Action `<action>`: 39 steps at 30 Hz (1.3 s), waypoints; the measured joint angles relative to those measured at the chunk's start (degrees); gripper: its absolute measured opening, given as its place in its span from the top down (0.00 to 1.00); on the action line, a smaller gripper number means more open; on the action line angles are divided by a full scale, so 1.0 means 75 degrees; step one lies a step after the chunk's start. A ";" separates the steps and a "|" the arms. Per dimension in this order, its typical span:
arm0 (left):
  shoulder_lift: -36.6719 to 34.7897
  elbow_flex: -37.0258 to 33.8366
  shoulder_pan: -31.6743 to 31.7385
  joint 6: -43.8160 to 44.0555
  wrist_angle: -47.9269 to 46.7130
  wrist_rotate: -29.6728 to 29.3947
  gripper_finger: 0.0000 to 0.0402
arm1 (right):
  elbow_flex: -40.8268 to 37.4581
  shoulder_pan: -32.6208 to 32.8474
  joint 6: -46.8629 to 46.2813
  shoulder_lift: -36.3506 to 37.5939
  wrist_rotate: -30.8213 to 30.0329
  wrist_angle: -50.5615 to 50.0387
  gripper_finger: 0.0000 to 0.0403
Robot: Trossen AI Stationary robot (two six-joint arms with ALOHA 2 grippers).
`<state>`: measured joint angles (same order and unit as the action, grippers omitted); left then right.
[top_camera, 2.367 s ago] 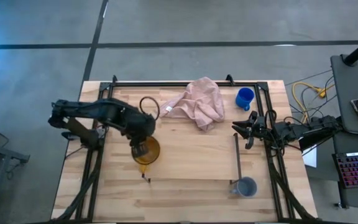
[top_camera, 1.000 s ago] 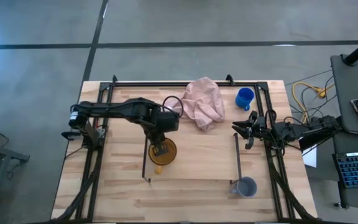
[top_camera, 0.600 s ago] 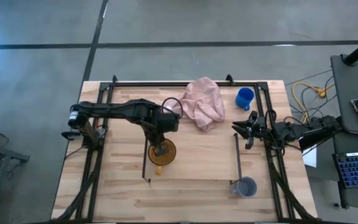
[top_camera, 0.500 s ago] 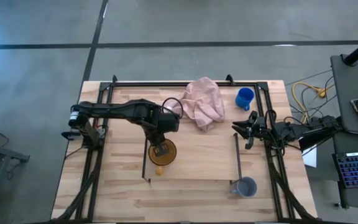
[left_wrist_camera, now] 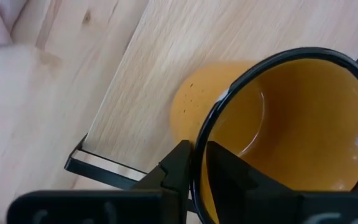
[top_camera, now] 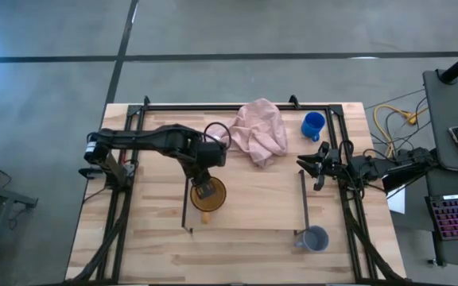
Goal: Stack small to large cups/mugs on shelf
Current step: Put the yellow mug on the shelf, then put the light blue mug on the shelf
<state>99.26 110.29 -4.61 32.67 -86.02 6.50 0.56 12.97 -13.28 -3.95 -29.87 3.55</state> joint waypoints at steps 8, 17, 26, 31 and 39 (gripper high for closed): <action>0.0000 -0.0147 -0.0007 -0.0058 0.0089 -0.0089 0.90 | 0.0000 0.0000 0.0000 0.0000 0.0000 0.0000 0.77; -0.0157 -0.0080 -0.0005 -0.0221 0.0143 -0.0108 0.90 | 0.0000 0.0000 0.0032 0.0000 -0.0006 0.0003 0.77; -0.0629 0.0204 -0.0028 -0.0611 0.0324 -0.0110 0.90 | -0.0003 0.0000 0.0034 0.0000 -0.0023 0.0209 0.77; -0.1353 0.0233 -0.0028 -0.1217 0.1769 -0.0274 0.90 | -0.0003 -0.0001 0.0846 -0.0047 0.0413 0.2761 0.77; -0.2277 0.0085 0.0022 -0.1295 0.3165 -0.0857 0.90 | 0.0007 0.0003 0.2435 -0.0052 0.1791 0.5580 0.77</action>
<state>82.19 110.93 -4.45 22.95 -62.28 0.07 0.61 12.99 4.98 -4.34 -16.43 45.40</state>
